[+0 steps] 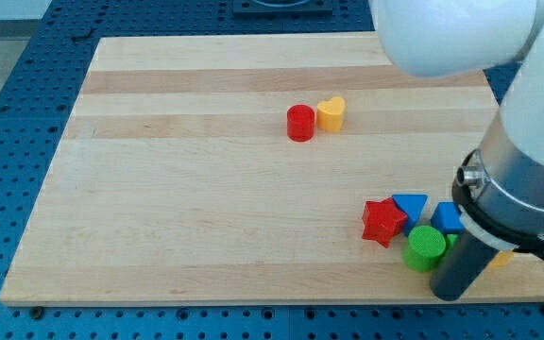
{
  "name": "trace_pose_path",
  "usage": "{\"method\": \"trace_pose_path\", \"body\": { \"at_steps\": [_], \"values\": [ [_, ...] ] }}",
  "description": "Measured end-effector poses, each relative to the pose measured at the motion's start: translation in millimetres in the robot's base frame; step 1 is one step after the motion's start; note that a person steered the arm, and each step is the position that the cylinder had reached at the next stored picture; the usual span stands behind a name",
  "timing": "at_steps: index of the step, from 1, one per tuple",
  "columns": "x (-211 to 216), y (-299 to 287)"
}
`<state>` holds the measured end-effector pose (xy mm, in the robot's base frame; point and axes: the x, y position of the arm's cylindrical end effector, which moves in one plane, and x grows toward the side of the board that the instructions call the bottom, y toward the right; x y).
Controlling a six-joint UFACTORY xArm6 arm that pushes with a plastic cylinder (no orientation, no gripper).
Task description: Push the yellow hexagon slightly up
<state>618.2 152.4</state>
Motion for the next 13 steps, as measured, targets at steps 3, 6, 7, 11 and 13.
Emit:
{"method": "trace_pose_path", "body": {
  "at_steps": [3,6,7,11,13],
  "values": [
    [-92.1,-109.8],
    [-202.4,78.2],
    [-177.2,175.9],
    [-131.1,192.2],
    [-3.5,188.5]
  ]
}}
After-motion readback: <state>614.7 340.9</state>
